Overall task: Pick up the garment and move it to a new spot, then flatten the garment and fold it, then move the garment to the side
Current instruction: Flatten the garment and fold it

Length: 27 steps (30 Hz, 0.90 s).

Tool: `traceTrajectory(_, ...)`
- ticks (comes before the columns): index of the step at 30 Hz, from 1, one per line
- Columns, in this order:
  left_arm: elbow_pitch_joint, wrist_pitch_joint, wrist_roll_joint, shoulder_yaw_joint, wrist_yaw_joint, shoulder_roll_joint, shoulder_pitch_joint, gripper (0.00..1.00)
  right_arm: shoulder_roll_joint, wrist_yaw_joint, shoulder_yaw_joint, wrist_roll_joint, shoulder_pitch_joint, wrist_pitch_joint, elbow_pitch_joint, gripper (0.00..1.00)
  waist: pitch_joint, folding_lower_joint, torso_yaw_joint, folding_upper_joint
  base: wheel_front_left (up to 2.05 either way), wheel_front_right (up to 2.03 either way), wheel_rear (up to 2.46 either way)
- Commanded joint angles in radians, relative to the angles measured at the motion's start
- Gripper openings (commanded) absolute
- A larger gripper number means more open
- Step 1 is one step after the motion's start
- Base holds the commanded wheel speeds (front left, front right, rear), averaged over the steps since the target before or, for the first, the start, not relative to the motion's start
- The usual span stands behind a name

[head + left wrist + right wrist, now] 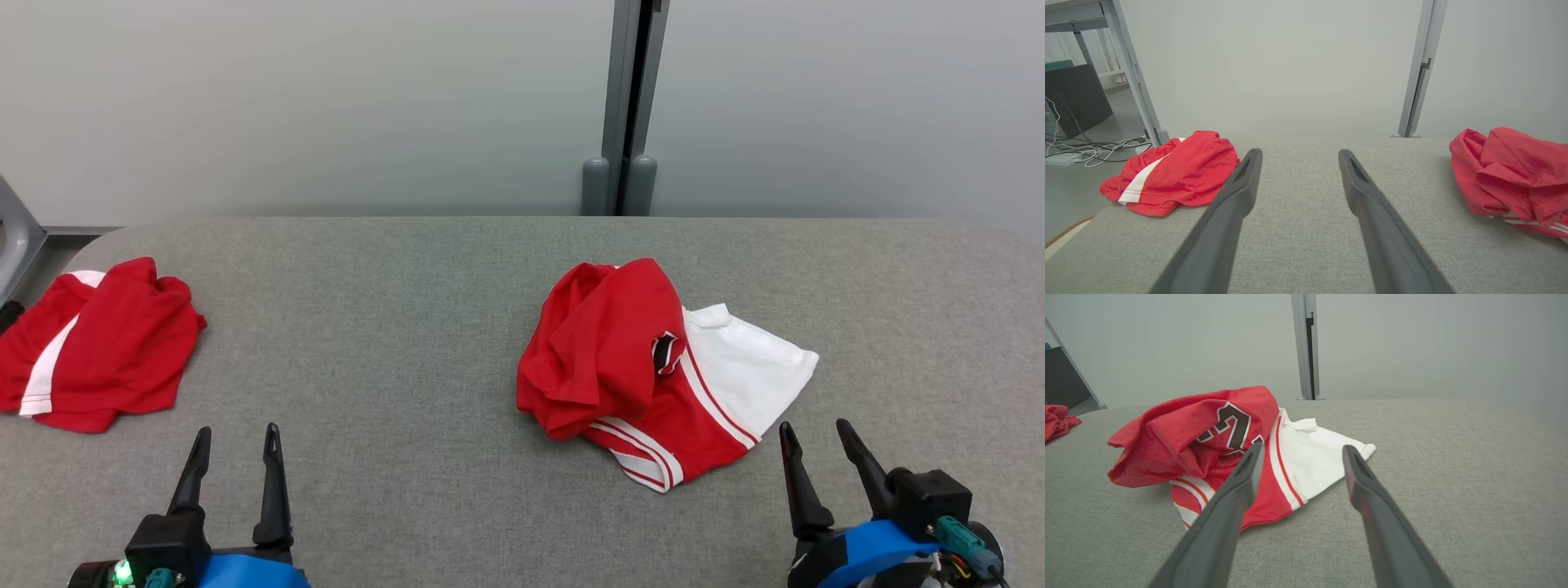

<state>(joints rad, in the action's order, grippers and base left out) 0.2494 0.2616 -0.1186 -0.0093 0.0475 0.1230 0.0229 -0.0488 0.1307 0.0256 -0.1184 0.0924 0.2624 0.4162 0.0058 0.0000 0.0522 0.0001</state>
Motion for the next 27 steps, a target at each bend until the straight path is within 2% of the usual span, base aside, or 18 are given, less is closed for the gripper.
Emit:
traceTrajectory(1,-0.002,0.005,0.006,0.007,0.002,-0.001,-0.013,1.0,-0.003,0.0,0.002,-0.005,-0.002,0.004,0.003,1.0,0.0,0.0,-0.001,-0.0001,0.0,0.0,0.0)
traceTrajectory(8,-0.01,0.005,0.007,0.018,0.008,-0.01,-0.018,1.0,-0.003,0.0,0.007,0.015,0.056,0.004,0.007,1.0,0.012,0.0,-0.004,-0.0001,0.0,0.0,0.0)
traceTrajectory(14,-0.015,0.005,0.013,0.019,0.013,-0.017,-0.043,1.0,-0.006,0.0,0.012,0.093,0.198,-0.001,0.012,1.0,0.044,0.0,0.003,-0.0001,0.0,0.0,0.0)
traceTrajectory(21,-0.023,0.005,0.019,0.014,0.029,-0.02,-0.107,1.0,-0.083,0.0,0.051,0.142,0.42,-0.061,0.078,1.0,0.125,0.0,0.033,-0.0001,0.0,0.0,0.0)
traceTrajectory(27,-0.033,0.005,0.023,0.011,0.035,-0.031,-0.156,1.0,-0.149,0.0,0.076,0.162,0.534,-0.158,0.247,1.0,0.191,0.0,0.056,-0.0001,0.0,0.0,0.0)
